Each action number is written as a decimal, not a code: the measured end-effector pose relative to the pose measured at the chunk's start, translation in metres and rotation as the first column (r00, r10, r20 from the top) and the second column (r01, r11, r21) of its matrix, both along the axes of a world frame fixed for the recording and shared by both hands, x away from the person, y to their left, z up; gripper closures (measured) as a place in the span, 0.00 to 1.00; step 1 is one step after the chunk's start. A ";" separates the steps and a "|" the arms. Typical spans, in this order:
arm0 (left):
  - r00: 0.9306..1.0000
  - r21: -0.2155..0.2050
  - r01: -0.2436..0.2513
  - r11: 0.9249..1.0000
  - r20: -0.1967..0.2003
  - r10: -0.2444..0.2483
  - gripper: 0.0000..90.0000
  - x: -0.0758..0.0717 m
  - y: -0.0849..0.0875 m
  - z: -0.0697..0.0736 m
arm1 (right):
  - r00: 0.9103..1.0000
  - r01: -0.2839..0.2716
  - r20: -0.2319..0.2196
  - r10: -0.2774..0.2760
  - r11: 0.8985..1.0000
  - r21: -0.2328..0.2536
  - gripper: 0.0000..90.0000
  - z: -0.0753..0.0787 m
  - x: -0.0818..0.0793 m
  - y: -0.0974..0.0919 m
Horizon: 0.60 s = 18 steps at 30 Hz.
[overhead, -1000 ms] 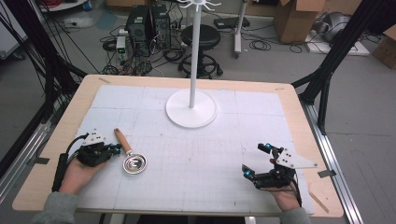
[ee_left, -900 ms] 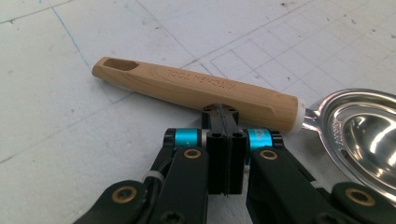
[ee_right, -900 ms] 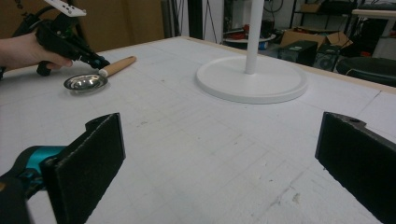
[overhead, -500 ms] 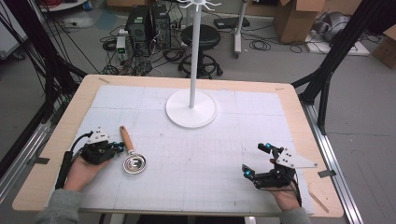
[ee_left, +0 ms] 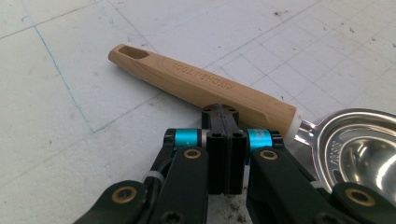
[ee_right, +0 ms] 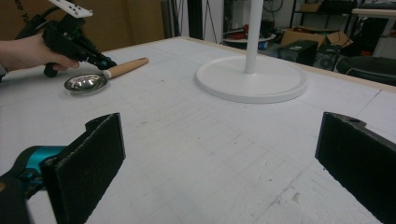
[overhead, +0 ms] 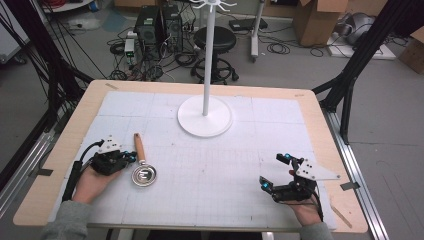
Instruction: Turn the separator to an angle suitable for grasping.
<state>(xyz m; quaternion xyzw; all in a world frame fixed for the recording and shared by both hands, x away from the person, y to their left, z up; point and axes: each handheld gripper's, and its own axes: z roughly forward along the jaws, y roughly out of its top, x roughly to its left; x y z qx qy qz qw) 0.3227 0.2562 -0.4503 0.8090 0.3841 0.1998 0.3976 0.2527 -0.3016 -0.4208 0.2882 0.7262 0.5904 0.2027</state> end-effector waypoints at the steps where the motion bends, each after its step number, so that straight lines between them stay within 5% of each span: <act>1: 1.000 -0.001 0.002 1.000 0.002 -0.002 1.00 0.000 0.000 0.000 | 1.000 0.001 -0.001 -0.001 1.000 0.000 0.01 0.000 0.000 0.000; 6: 1.000 0.007 -0.003 1.000 0.006 0.003 1.00 0.000 -0.002 0.001 | 1.000 0.000 0.003 0.000 1.000 -0.003 0.01 0.000 0.000 0.001; 12: 0.999 -0.030 -0.024 0.999 0.037 0.026 1.00 -0.004 0.003 0.008 | 1.000 -0.002 0.001 0.002 1.000 -0.001 0.01 0.000 0.000 0.000; 18: 0.998 -0.062 0.006 0.998 0.056 -0.002 1.00 -0.008 -0.001 0.019 | 1.000 -0.005 -0.003 0.005 1.000 -0.004 0.01 -0.001 0.000 0.000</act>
